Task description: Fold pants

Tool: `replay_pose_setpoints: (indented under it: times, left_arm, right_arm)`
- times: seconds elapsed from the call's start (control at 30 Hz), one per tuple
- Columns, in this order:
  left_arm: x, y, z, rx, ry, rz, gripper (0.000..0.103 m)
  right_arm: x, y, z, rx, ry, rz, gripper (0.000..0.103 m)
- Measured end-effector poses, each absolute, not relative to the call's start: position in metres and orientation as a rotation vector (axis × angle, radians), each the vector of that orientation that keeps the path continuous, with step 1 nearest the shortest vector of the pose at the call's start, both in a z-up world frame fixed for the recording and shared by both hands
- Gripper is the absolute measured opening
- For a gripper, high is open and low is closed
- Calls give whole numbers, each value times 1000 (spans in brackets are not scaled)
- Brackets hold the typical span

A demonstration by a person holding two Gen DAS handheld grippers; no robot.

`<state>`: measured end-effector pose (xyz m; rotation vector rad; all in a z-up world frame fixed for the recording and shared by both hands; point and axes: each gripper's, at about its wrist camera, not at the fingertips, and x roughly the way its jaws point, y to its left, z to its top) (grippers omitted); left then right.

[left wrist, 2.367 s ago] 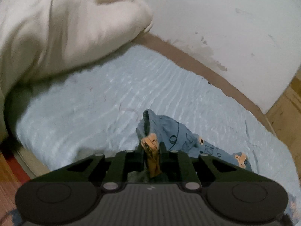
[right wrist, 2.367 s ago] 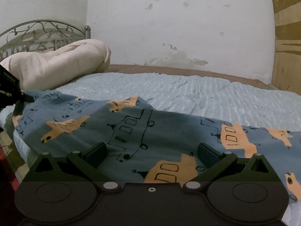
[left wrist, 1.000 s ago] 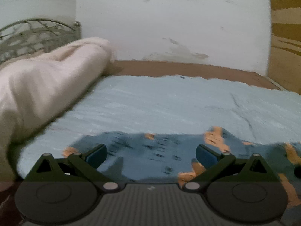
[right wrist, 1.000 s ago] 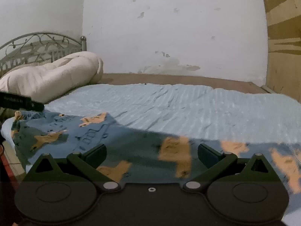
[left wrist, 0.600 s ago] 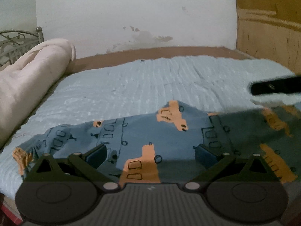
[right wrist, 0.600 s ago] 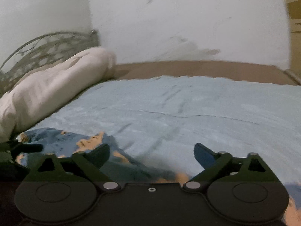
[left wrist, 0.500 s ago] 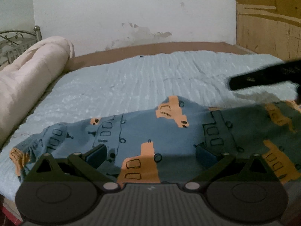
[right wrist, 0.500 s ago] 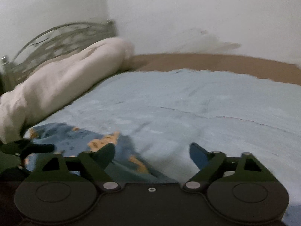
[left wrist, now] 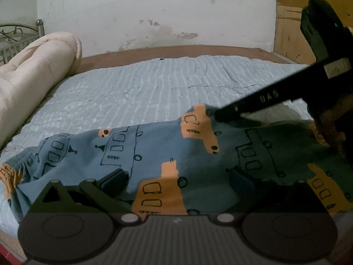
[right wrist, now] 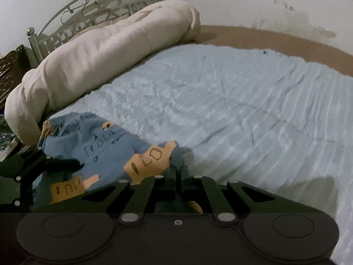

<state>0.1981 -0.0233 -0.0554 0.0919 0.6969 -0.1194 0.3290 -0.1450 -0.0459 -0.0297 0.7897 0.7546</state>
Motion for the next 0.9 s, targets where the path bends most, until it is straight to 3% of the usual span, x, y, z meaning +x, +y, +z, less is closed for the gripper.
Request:
replay_pose_setpoints:
  times: [0.27, 0.33, 0.4, 0.47, 0.53, 0.57, 0.7, 0.9]
  left_arm:
    - [196, -29, -58, 116, 696, -106, 102]
    - [197, -30, -55, 108, 700, -106, 102]
    - [198, -29, -52, 102, 706, -107, 102]
    - [202, -27, -48, 92, 699, -94, 102]
    - [209, -29, -45, 73, 695, -72, 102]
    - [213, -30, -43, 59, 697, -63, 102]
    - [225, -46, -50, 50, 710, -13, 102]
    - [224, -56, -59, 85, 703, 38, 103]
  right_arm:
    - [341, -127, -47, -152, 765, 719, 4]
    - [339, -134, -52, -145, 751, 682, 22]
    - [331, -149, -49, -108, 716, 650, 30]
    - [319, -168, -42, -93, 678, 605, 45]
    - [300, -188, -36, -101, 631, 543, 77]
    - [292, -195, -36, -103, 618, 530, 80]
    - [263, -216, -43, -111, 608, 475, 85]
    - [256, -244, -64, -214, 648, 256, 85]
